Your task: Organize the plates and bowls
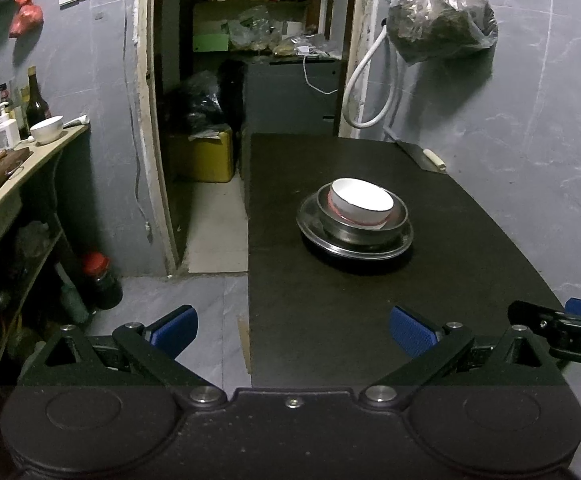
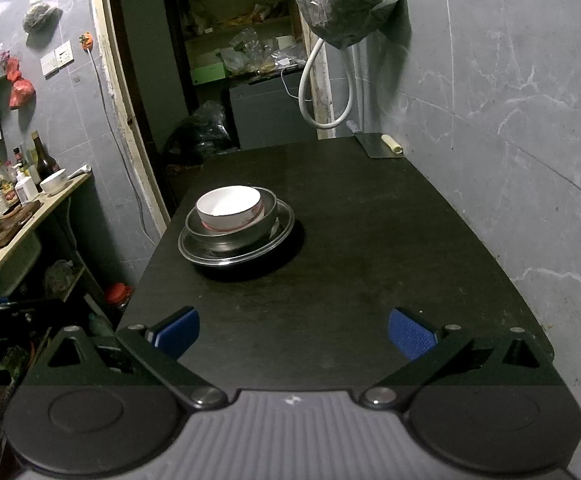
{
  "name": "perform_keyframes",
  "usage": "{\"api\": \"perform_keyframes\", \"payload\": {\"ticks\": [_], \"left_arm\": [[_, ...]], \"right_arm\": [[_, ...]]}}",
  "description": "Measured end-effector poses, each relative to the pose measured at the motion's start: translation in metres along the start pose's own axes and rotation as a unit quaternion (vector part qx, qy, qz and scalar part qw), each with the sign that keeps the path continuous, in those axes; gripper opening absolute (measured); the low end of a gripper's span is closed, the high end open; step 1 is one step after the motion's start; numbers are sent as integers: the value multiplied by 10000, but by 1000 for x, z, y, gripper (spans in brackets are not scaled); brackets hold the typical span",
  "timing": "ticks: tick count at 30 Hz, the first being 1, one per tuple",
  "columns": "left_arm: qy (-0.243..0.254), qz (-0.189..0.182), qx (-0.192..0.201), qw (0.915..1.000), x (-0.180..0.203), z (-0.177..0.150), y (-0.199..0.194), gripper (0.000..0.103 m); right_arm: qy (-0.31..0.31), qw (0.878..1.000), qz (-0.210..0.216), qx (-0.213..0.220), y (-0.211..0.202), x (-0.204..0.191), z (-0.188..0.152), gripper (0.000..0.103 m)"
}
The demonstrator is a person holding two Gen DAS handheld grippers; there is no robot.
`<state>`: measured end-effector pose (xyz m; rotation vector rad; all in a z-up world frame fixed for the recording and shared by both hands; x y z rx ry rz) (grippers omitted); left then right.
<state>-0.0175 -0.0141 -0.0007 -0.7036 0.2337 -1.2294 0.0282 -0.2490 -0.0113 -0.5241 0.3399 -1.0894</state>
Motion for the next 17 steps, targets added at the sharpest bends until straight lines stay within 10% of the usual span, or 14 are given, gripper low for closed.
{"api": "perform_keyframes", "payload": {"ticks": [17], "left_arm": [[50, 29, -35, 10000, 9, 5, 8, 102]], "right_arm": [[72, 9999, 83, -39, 11, 13, -2, 103]]}}
Point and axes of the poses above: each gripper's, at about its wrist camera, not at the fingertips, and y roughly the way its jaws point, x to its right, z to its top, the point moved 7 cm from there along y, roughly the way its jaws point, and after that the axes turned 11 degrees about -y, right-handed, at the moved point
